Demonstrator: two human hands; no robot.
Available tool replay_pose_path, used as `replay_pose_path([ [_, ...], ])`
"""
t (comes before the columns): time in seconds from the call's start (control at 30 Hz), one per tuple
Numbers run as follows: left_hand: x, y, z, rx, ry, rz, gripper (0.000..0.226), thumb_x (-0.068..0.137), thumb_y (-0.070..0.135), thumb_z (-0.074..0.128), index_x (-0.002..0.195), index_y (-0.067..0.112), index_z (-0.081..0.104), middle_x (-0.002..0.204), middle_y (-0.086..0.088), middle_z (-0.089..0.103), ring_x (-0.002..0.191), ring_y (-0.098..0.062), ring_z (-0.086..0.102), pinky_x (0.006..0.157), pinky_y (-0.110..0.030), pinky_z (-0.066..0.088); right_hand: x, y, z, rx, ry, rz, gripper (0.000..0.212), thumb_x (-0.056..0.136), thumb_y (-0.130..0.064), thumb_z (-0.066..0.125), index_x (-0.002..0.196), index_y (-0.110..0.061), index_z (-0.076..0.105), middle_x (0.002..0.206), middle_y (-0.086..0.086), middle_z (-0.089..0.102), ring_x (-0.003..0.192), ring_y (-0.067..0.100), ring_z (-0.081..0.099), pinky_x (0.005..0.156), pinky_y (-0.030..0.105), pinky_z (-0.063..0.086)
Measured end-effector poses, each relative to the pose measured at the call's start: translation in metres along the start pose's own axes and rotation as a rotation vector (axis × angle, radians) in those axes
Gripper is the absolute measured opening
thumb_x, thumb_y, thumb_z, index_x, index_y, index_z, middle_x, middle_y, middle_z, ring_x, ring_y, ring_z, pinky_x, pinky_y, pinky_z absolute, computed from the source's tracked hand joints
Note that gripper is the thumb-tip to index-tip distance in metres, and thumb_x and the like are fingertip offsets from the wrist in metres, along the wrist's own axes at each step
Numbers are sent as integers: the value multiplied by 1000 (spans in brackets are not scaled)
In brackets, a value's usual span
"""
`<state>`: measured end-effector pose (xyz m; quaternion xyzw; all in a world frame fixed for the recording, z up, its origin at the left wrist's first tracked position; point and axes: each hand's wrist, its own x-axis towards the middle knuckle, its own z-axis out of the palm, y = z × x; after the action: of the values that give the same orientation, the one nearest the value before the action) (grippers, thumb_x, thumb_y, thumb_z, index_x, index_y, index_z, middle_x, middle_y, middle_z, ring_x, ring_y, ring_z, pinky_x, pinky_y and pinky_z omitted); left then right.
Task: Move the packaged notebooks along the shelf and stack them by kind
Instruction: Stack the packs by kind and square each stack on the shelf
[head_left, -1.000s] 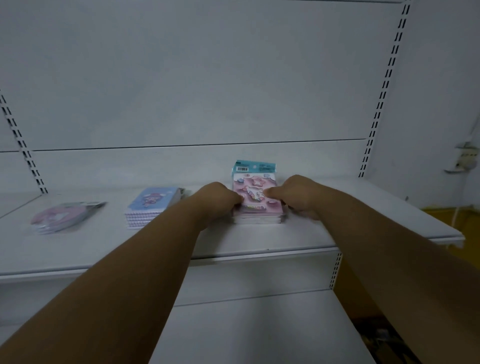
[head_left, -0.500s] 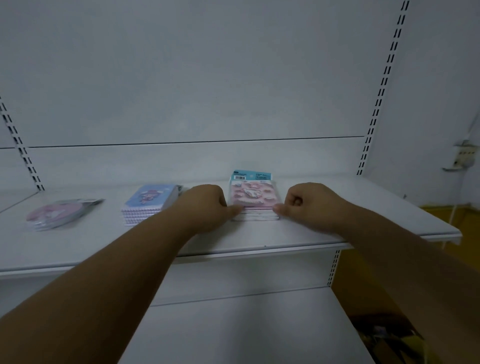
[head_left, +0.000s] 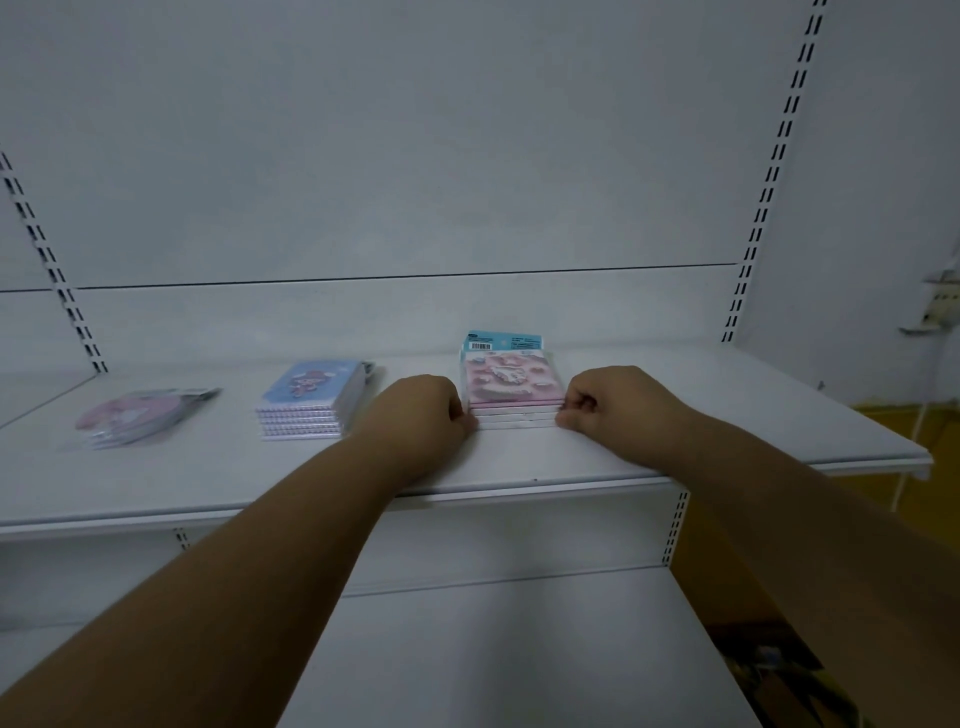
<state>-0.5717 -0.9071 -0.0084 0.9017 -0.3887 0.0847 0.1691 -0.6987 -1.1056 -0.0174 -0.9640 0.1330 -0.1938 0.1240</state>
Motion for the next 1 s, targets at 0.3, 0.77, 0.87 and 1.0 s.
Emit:
replay_pose_path([
  [0.3, -1, 2, 3, 5, 25, -7, 27, 92, 41, 56, 84, 16, 63, 82, -3, 64, 65, -12, 48, 56, -25, 32, -2, -1, -1, -44, 7, -16, 15, 86, -33, 67, 80, -20, 65, 70, -12, 54, 71, 12, 51, 57, 20, 32],
  [0.77, 5, -3, 8, -18, 105, 28, 31, 96, 42, 48, 70, 27, 42, 67, 8, 48, 61, -5, 41, 49, -22, 24, -8, -7, -3, -24, 102, -29, 26, 93, -33, 57, 80, -11, 64, 74, 2, 61, 71, 20, 54, 56, 26, 31],
  [0.87, 5, -3, 9, -18, 99, 25, 29, 97, 42, 46, 74, 24, 46, 68, 8, 48, 61, -6, 42, 49, -23, 25, -8, -6, -3, -15, 98, -29, 26, 93, -33, 56, 81, -11, 65, 75, 3, 61, 71, 19, 54, 55, 20, 31],
  [1.0, 3, -2, 9, -10, 96, 18, 27, 96, 44, 46, 81, 21, 51, 69, 7, 48, 62, -6, 42, 52, -26, 29, -8, -7, -3, -24, 112, 4, 28, 91, -39, 57, 73, -18, 60, 70, -2, 57, 67, 15, 51, 55, 25, 32],
])
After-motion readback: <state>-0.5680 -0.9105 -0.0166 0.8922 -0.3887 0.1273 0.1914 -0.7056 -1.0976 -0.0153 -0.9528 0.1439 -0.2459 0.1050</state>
